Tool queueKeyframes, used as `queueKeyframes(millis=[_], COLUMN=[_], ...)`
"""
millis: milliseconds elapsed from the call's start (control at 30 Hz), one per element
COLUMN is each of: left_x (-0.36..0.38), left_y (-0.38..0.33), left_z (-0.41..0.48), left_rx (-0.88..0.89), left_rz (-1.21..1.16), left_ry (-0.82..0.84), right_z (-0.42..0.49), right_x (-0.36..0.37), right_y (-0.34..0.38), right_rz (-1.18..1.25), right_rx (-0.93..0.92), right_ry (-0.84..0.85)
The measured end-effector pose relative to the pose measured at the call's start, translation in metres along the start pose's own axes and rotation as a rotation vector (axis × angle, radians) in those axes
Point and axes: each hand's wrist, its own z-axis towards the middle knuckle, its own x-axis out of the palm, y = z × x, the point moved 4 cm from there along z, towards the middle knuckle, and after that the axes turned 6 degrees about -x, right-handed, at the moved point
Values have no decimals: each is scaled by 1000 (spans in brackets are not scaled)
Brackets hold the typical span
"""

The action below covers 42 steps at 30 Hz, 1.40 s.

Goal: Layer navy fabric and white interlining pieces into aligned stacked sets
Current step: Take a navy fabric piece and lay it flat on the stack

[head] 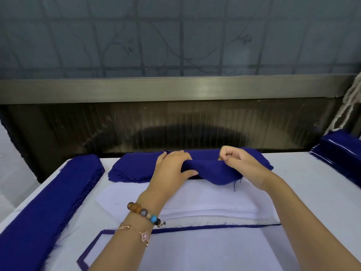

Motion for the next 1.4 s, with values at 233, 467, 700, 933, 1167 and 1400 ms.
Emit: queueKeyframes(millis=[233, 467, 700, 933, 1167, 1400], left_x=[-8, 1, -19, -83, -103, -126], left_y=[-17, -23, 18, 57, 45, 39], left_z=[-2, -2, 2, -10, -51, -92], left_rx=[135, 139, -61, -270, -222, -237], left_rz=[-5, 29, 176, 352, 285, -167], left_ry=[10, 52, 173, -27, -373, -501], right_z=[4, 0, -1, -31, -78, -129], right_x=[4, 16, -21, -47, -56, -73], right_y=[13, 10, 5, -22, -21, -10], right_rz=[-81, -225, -46, -535, -534, -251], right_rx=[-68, -60, -83, -70, -181, -126], right_ry=[133, 259, 68, 19, -406, -642])
